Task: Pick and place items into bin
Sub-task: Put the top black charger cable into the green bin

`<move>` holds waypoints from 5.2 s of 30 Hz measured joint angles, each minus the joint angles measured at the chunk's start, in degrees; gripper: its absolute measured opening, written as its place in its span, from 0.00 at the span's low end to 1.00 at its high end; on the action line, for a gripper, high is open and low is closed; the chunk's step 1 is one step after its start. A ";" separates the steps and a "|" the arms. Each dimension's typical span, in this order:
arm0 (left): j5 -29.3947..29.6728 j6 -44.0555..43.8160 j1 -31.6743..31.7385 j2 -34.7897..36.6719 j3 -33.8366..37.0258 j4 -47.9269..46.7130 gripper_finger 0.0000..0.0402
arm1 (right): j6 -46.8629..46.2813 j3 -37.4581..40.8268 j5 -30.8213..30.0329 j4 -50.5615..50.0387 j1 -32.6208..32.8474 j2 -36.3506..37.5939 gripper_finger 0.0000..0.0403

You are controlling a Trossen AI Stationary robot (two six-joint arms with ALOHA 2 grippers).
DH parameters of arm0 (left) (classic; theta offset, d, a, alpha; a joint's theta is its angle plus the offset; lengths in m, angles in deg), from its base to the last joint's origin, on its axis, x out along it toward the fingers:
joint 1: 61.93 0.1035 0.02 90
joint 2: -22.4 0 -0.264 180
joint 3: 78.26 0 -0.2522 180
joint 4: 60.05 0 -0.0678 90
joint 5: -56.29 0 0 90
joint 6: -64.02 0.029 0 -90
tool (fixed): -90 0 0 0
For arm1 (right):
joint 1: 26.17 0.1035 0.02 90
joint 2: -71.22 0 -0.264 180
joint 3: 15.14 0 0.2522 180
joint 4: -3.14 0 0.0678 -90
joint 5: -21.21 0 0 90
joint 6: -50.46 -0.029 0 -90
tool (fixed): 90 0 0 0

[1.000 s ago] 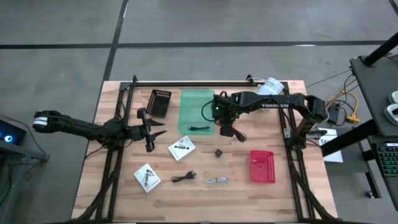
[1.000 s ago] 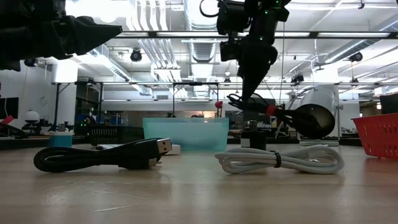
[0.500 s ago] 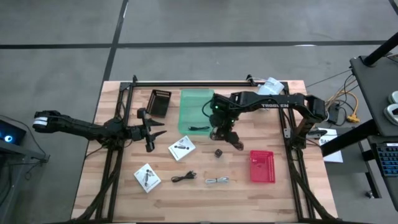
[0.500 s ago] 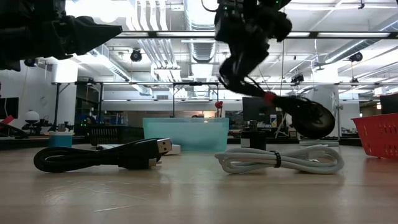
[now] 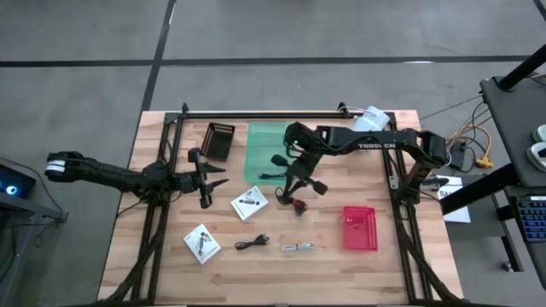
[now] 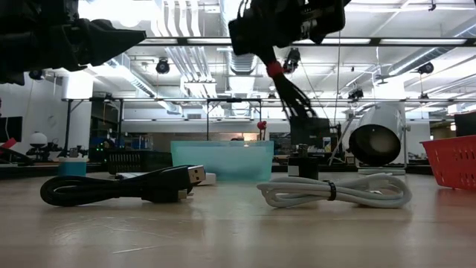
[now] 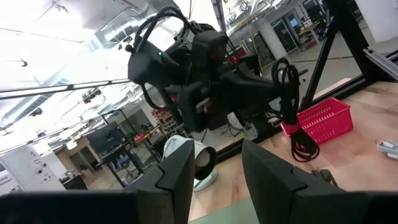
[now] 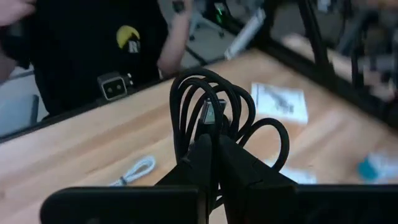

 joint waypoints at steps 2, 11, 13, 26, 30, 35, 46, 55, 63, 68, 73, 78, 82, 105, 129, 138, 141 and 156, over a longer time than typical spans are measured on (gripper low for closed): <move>0.00 0.00 0.01 0.00 0.00 0.00 0.29 | 2.66 0.61 2.87 2.12 -0.09 0.00 0.02; 0.00 0.00 0.01 -0.01 0.01 0.02 0.29 | 10.44 3.85 12.80 11.29 0.05 0.00 0.02; 0.00 0.00 0.01 0.00 -0.01 0.04 0.29 | 12.62 4.36 14.82 12.80 0.12 0.00 0.02; 0.00 0.00 0.00 0.00 0.01 0.52 0.29 | 33.24 7.18 27.60 17.11 0.24 -0.04 0.02; 0.00 0.00 0.01 -0.02 -0.01 0.52 0.29 | 33.20 7.21 26.30 18.94 0.48 -0.04 0.02; 0.00 0.00 0.00 -0.01 0.01 0.52 0.29 | 27.20 7.21 15.30 22.39 0.46 -0.04 0.02; 0.00 0.00 0.00 -0.02 0.01 0.52 0.29 | -7.30 3.99 -24.52 26.73 0.35 -0.04 0.02; 0.00 -0.02 0.00 -0.02 0.01 0.74 0.29 | -26.90 -0.42 -54.32 26.70 0.37 -0.04 0.02; 0.00 -0.02 0.01 -0.02 0.01 0.72 0.29 | -32.31 -0.73 -82.83 22.56 0.36 -0.04 0.02; 0.00 -0.02 0.01 -0.02 0.01 0.77 0.29 | -33.36 -0.73 -103.26 19.67 0.33 -0.02 0.02; 0.00 -0.04 0.00 -0.02 0.01 0.80 0.29 | -36.36 -0.68 -116.57 15.80 0.24 -0.02 0.02; 0.00 -0.02 0.01 -0.02 -0.01 0.81 0.29 | -37.72 -0.57 -116.29 14.27 0.00 -0.02 0.02; 0.00 -0.03 0.01 -0.02 0.01 0.83 0.29 | -36.35 -0.58 -104.08 14.27 -0.95 0.02 0.02; 0.00 -0.04 -0.01 -0.02 0.00 0.85 0.29 | -42.92 -0.86 -55.11 14.49 -15.44 0.02 0.02; -0.01 -0.02 -0.01 0.00 0.01 0.92 0.29 | -42.52 -30.56 -47.24 -15.57 -16.65 -17.23 0.02; -0.01 -0.02 0.00 0.00 0.01 0.92 0.29 | -38.87 -51.31 -47.01 -31.20 -16.63 -31.42 0.02; 0.00 -0.02 0.01 0.00 0.01 0.90 0.29 | -36.65 -56.03 -46.98 -33.49 -16.63 -34.64 0.02; 0.00 -0.02 0.01 0.00 0.01 0.90 0.29 | -34.70 -57.36 -45.88 -34.78 -17.11 -37.48 0.02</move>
